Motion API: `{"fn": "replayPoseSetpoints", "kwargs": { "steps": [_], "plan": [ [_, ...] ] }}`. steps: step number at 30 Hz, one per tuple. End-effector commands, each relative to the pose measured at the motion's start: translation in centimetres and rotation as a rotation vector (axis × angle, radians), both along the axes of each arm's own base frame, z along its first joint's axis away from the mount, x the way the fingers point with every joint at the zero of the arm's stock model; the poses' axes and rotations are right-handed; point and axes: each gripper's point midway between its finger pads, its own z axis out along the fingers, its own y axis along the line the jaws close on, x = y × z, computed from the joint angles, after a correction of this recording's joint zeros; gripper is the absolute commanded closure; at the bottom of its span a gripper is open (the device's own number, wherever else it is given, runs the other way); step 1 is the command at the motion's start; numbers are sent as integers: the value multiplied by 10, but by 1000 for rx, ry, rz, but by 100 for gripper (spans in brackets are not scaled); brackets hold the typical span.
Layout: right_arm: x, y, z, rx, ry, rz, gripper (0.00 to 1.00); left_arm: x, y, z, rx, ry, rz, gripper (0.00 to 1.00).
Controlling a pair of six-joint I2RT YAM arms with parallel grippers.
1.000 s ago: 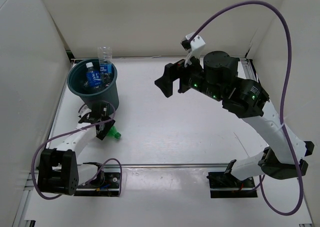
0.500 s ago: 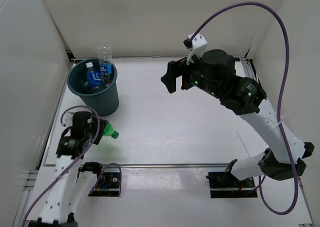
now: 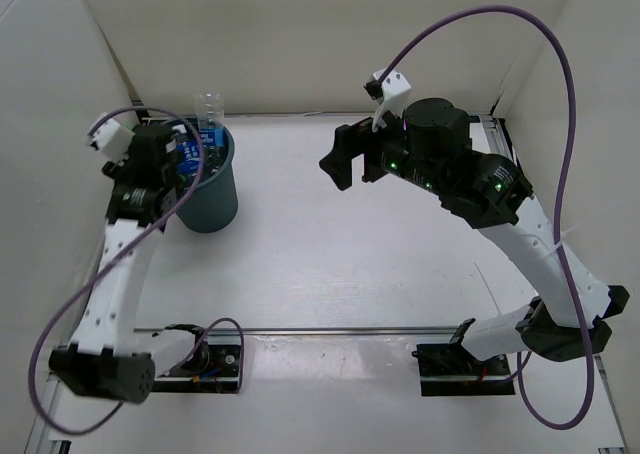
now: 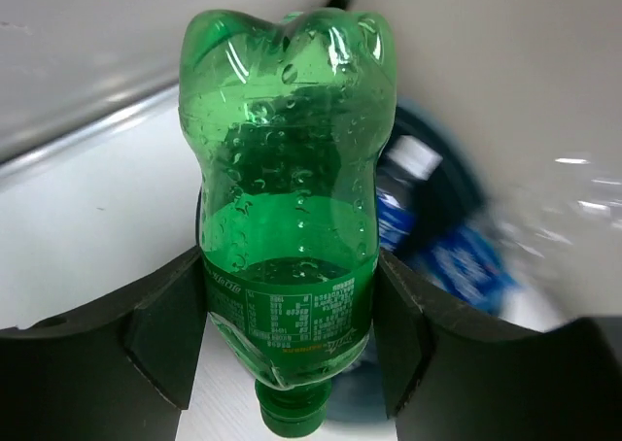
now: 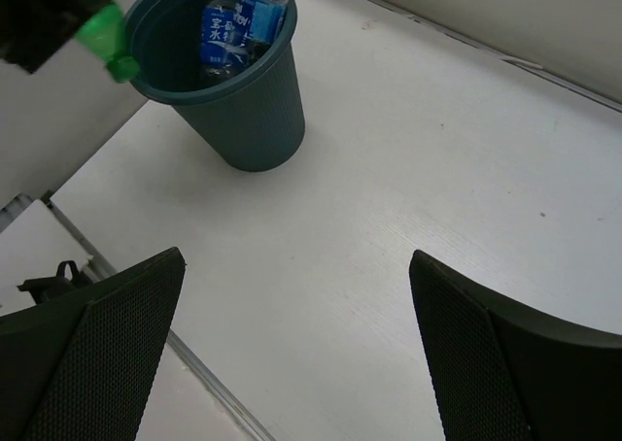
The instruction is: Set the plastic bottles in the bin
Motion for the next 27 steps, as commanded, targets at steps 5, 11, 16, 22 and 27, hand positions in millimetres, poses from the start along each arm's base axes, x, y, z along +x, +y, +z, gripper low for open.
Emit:
{"fn": "replayPoseSetpoints", "kwargs": {
  "steps": [5, 11, 16, 22, 27],
  "plan": [
    [-16, -3, 15, 71, 15, 38, 0, 44, 26, -36, 207, 175, 192, 37],
    [-23, -13, 5, 52, 31, 37, 0, 53, 34, -69, 222, 252, 218, 35],
    [-22, -25, 1, 35, 16, -4, 0, 59, 31, -73, 213, 262, 199, 6],
    [-14, -30, -7, 23, 29, -45, 0, 51, 8, -14, 204, 136, 114, 0],
    [10, -34, -35, 12, 186, -106, 0, 30, -19, 62, 208, 6, -71, 0]
  ]
}}
